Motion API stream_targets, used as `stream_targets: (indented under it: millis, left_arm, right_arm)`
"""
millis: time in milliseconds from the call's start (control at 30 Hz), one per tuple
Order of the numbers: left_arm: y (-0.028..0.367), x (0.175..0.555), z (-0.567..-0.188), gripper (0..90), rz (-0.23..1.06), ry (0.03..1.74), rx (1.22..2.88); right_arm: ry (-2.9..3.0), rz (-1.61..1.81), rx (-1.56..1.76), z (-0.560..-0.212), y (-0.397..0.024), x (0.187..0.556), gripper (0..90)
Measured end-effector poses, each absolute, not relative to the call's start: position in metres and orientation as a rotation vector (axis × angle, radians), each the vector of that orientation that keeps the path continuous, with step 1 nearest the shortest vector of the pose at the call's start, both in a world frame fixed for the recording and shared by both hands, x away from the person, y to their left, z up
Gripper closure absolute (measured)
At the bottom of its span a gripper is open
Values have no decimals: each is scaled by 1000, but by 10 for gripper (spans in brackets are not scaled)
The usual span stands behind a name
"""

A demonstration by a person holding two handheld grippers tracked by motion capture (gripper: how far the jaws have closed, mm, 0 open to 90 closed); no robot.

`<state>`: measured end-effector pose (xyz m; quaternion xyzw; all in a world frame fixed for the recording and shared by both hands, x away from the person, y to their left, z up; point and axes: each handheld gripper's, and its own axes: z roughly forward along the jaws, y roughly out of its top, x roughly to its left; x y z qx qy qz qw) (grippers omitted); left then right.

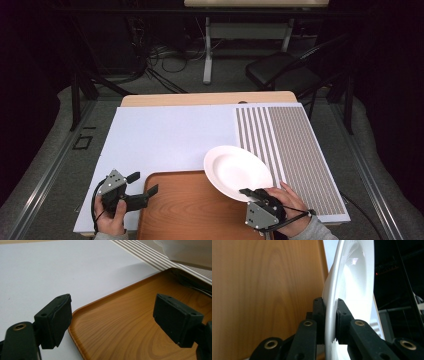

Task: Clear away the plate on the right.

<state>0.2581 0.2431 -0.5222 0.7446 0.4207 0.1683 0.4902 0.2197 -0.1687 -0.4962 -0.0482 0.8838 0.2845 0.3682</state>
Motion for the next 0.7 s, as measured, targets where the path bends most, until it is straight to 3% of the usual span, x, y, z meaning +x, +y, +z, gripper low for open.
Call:
stream_targets:
  millis: [700]
  left_arm:
    - [243, 259, -522, 160, 410, 1026, 1803]
  right_arm:
    - [2289, 800, -306, -501, -132, 196, 808]
